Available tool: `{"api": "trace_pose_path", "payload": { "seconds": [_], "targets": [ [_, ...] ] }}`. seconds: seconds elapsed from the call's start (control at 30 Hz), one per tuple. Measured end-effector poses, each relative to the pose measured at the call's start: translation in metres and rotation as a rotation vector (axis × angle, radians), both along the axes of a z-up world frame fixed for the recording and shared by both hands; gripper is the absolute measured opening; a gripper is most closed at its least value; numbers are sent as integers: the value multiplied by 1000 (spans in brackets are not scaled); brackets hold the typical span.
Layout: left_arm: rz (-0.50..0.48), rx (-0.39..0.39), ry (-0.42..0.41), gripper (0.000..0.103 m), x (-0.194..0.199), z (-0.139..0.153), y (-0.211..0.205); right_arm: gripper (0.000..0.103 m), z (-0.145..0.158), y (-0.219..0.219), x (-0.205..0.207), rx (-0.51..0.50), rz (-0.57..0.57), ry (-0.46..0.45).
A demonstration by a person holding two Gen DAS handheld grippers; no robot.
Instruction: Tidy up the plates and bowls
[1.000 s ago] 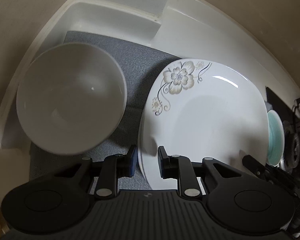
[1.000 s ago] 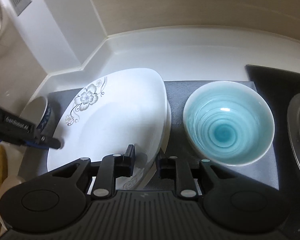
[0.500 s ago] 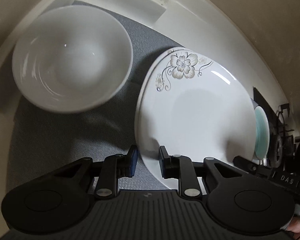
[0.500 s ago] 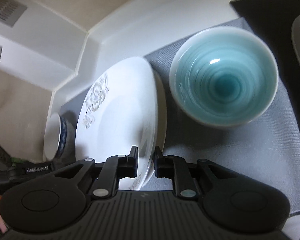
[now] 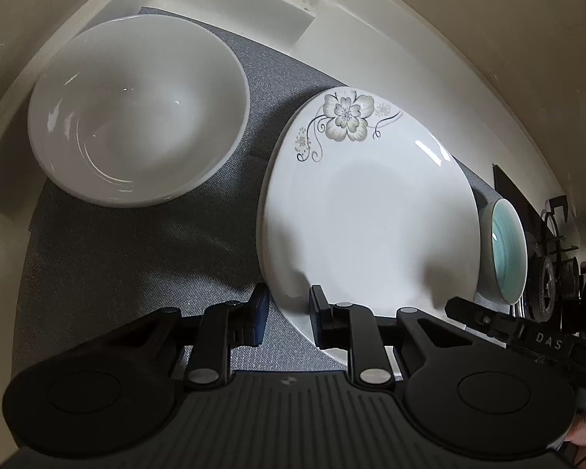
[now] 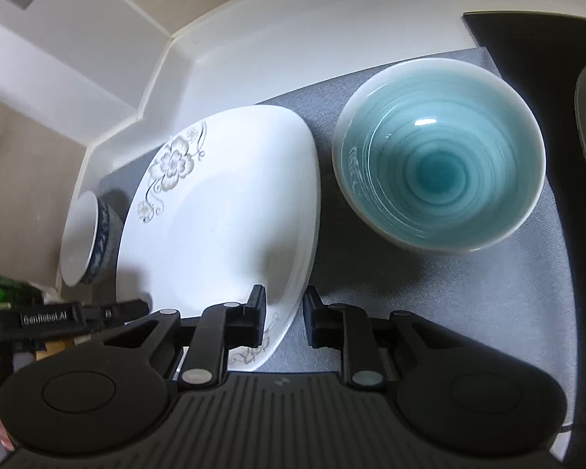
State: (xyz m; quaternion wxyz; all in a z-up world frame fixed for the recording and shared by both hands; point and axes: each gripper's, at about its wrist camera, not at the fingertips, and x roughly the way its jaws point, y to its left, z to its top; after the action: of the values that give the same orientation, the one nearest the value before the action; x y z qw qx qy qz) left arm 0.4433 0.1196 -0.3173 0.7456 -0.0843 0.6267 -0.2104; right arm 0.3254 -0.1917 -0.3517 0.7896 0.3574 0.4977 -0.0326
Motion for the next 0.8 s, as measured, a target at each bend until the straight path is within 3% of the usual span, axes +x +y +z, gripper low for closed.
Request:
{"api": "trace_pose_path", "payload": {
  "seconds": [0.17, 0.27, 0.5, 0.63, 0.67, 0.7, 0.8],
  "targets": [
    [-36, 5, -34, 23, -10, 9, -6, 24, 8, 0, -14, 4, -10, -35],
    [-66, 29, -69, 22, -13, 11, -11, 10, 12, 3, -19, -49, 7, -38],
    [-48, 20, -56, 19, -9, 3, -10, 8, 8, 1, -14, -58, -8, -48],
    [-42, 38, -85, 20, -25, 17, -2, 14, 15, 3, -34, -15, 41, -73],
    [-48, 32, -98, 21, -33, 21, -1, 21, 17, 8, -42, -25, 73, -85],
    [-56, 17, -104, 26, -41, 24, 0, 28, 16, 15, -49, -34, 117, -85],
    [-86, 4, -104, 38, -65, 27, -3, 28, 5, 40, -67, -16, 229, -46]
  ]
}}
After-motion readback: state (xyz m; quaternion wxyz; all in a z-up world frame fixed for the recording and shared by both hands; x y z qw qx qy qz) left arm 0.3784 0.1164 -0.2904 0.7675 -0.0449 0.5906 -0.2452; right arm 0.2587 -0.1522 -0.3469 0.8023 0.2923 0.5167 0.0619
